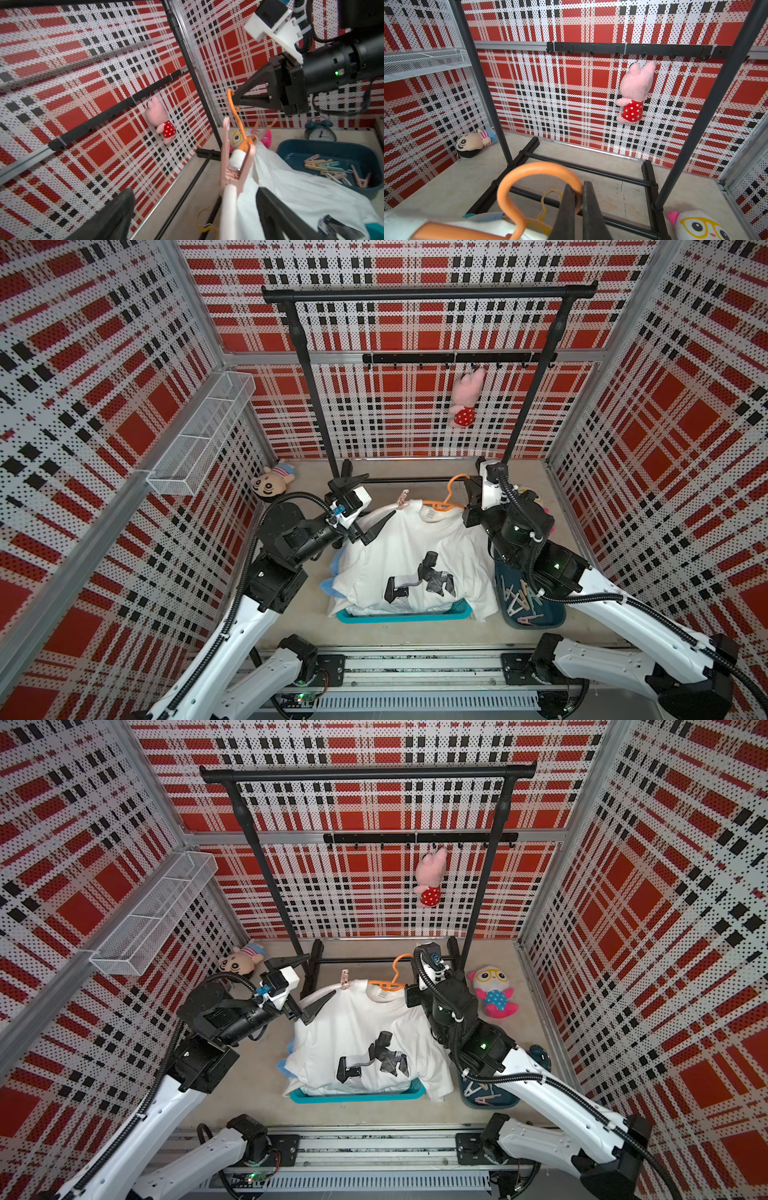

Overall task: Use clothespins to secure the t-shirt on both sides of the hanger
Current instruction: Hang the hanger on the clothesline.

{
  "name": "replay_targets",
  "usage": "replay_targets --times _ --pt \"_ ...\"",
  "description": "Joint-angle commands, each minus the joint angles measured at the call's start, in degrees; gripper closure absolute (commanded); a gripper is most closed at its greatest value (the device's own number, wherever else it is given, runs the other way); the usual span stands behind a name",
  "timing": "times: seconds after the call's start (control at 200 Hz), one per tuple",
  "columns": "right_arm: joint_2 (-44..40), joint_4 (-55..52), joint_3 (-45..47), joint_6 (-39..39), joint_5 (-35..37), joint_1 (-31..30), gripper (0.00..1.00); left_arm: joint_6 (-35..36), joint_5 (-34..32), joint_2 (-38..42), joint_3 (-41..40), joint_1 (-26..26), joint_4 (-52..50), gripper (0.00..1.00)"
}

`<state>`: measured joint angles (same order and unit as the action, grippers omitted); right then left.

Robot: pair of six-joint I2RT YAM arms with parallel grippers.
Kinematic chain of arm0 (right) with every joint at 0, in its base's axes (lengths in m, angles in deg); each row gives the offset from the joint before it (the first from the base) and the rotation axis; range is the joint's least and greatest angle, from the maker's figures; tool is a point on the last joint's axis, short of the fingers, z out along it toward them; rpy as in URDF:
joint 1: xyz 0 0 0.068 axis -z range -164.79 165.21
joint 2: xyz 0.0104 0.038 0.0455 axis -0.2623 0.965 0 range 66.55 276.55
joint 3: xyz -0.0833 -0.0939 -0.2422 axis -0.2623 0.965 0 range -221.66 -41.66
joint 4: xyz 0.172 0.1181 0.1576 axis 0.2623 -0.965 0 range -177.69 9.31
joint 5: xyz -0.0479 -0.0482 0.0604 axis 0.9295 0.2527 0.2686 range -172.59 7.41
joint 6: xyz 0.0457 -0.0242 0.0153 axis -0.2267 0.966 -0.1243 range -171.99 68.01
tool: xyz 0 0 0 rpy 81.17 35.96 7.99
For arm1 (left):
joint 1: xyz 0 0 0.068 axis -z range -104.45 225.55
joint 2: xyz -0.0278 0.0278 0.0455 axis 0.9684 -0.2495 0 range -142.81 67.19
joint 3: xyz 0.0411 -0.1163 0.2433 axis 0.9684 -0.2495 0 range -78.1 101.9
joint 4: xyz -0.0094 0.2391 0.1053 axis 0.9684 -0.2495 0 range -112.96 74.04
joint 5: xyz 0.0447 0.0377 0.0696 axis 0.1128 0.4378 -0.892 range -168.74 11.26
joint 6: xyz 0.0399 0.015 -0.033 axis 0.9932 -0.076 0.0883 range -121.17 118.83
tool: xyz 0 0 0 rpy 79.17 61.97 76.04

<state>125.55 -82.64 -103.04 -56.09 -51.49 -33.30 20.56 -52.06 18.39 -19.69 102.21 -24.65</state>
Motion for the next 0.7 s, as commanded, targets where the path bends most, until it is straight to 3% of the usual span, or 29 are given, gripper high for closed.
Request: replay_targets --times 0.0,0.251,0.441,0.692 --pt "-1.60 6.91 -0.44 2.34 -0.55 0.35 1.00 -3.59 4.27 0.62 3.71 -0.33 -9.15 0.09" --pt "-1.06 7.66 -1.84 3.88 -1.65 0.35 1.00 -6.16 5.58 -0.16 5.55 -0.33 -16.45 0.26" --pt "-0.73 8.37 -2.94 4.02 -4.60 0.35 1.00 -6.70 2.88 -0.48 5.36 -0.31 -18.84 0.36" --pt "-0.99 9.08 -3.48 3.99 -7.03 0.01 1.00 -7.91 3.40 -1.52 7.58 -0.35 -21.19 0.58"
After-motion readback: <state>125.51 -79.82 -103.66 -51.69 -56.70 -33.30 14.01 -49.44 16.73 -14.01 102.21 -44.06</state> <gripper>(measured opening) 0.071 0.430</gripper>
